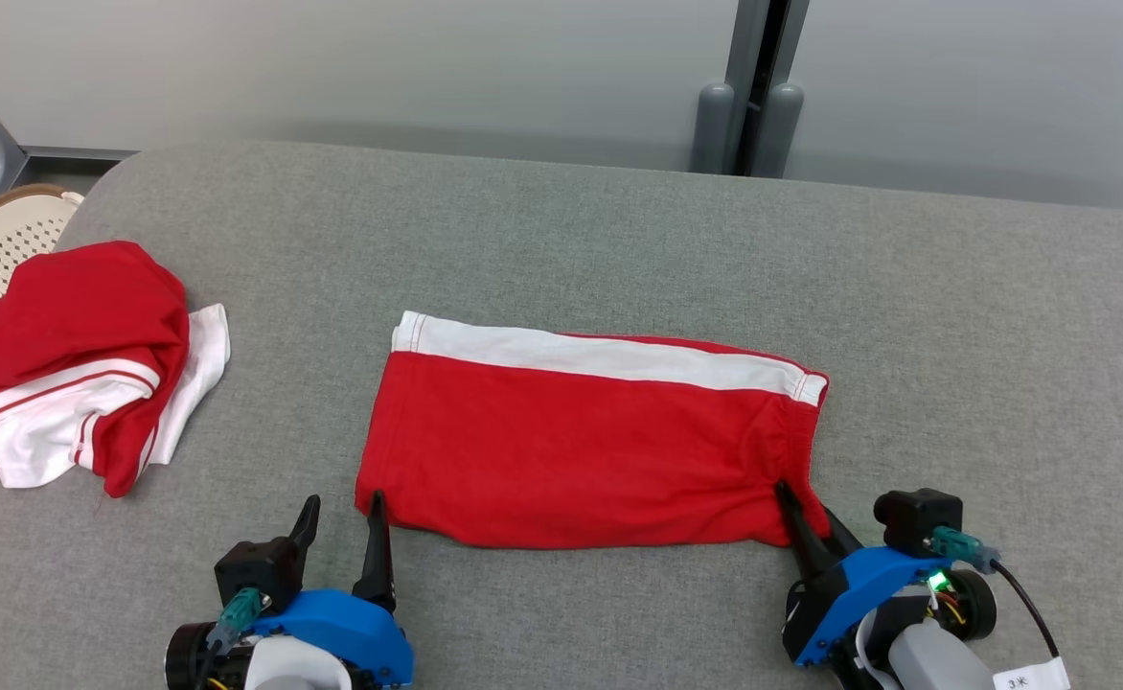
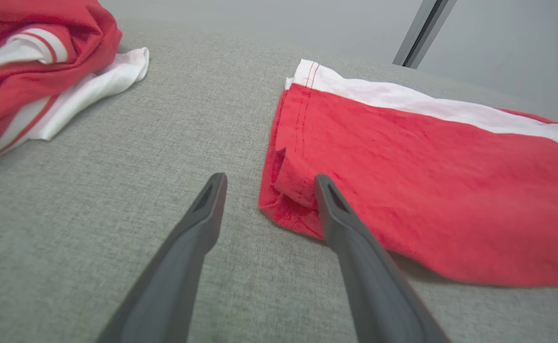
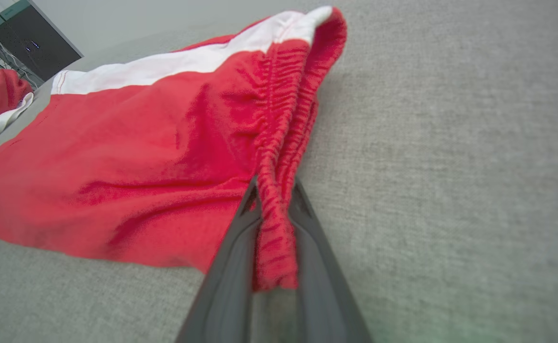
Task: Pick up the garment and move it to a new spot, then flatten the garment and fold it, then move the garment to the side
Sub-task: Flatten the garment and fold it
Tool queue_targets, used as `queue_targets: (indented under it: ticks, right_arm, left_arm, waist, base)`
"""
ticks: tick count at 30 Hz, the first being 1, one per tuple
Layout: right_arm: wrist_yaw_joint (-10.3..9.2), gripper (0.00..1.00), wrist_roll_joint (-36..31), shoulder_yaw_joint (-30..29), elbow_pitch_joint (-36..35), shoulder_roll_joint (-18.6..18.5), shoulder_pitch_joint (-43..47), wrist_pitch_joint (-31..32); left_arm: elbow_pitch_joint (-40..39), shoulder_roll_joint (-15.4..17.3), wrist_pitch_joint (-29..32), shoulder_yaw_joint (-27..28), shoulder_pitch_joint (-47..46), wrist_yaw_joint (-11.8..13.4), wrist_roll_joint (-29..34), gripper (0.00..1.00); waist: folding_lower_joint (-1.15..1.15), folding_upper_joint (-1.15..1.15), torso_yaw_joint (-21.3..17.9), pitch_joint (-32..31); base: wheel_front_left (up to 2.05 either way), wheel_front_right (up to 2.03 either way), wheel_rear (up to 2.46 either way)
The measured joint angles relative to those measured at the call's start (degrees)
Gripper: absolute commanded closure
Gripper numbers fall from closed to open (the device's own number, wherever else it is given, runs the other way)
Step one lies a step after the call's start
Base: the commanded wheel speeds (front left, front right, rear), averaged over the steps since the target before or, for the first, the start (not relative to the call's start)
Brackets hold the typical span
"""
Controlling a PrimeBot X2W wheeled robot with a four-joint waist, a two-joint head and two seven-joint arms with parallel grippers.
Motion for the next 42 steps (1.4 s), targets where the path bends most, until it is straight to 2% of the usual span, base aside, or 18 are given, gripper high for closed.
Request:
queue_targets:
  ticks: [5,10,14,19,25,29,34,42]
  right_arm:
    - [0.07,1.00,0.02,-5.46,-2.92,0.57,1.59,0.42]
    - [0.03,1.00,-1.71,-13.73,-4.65,0.34,3.46,0.48]
    - [0.02,1.00,-3.45,-19.48,-5.11,-1.48,4.21,0.48]
    - [0.01,1.00,-4.77,-22.52,-5.09,-2.65,3.93,0.48]
    - [0.01,1.00,-4.25,-17.29,-6.91,-0.82,2.05,0.47]
    - [0.01,1.00,-1.54,-8.84,-8.75,-0.12,1.60,0.87]
    - [0.01,1.00,4.30,1.78,-12.00,0.12,1.13,2.23]
    - [0.01,1.00,5.68,10.80,-9.61,0.15,-1.77,2.82]
  left_arm:
    - [0.09,-0.48,0.00,0.98,0.34,-0.83,1.12,0.00]
    - [0.05,-0.74,0.00,1.80,1.06,-1.48,2.21,0.00]
    - [0.37,-0.87,0.00,1.83,1.81,-1.94,2.59,0.00]
    - [0.99,-1.05,-0.01,1.42,2.38,-2.50,2.97,0.00]
    - [1.27,-1.10,0.00,-0.54,2.70,-2.59,2.16,0.00]
    - [1.33,-1.11,-0.01,-2.20,2.70,-2.52,0.91,0.00]
    - [1.93,-1.11,-0.01,-3.54,2.74,-2.26,0.35,0.00]
    - [2.76,-1.08,0.00,-4.58,2.92,-1.93,-0.07,0.00]
  waist:
    - [0.00,0.00,-0.61,-0.43]
    - [0.00,0.00,-1.64,-1.37]
    - [0.00,0.00,-2.87,-2.13]
    - [0.00,0.00,-4.46,-2.77]
    - [0.00,0.00,-4.80,-3.17]
    - [0.00,0.00,-3.43,-3.42]
    - [0.00,0.00,-0.57,-3.83]
    - [0.00,0.00,5.05,-3.83]
  base:
    - [0.00,0.00,0.00]
    - [0.00,0.00,0.00]
    - [0.00,0.00,0.00]
    - [0.00,0.00,0.00]
    - [0.00,0.00,0.00]
    - [0.00,0.00,0.00]
    - [0.00,0.00,0.00]
    - [0.00,0.00,0.00]
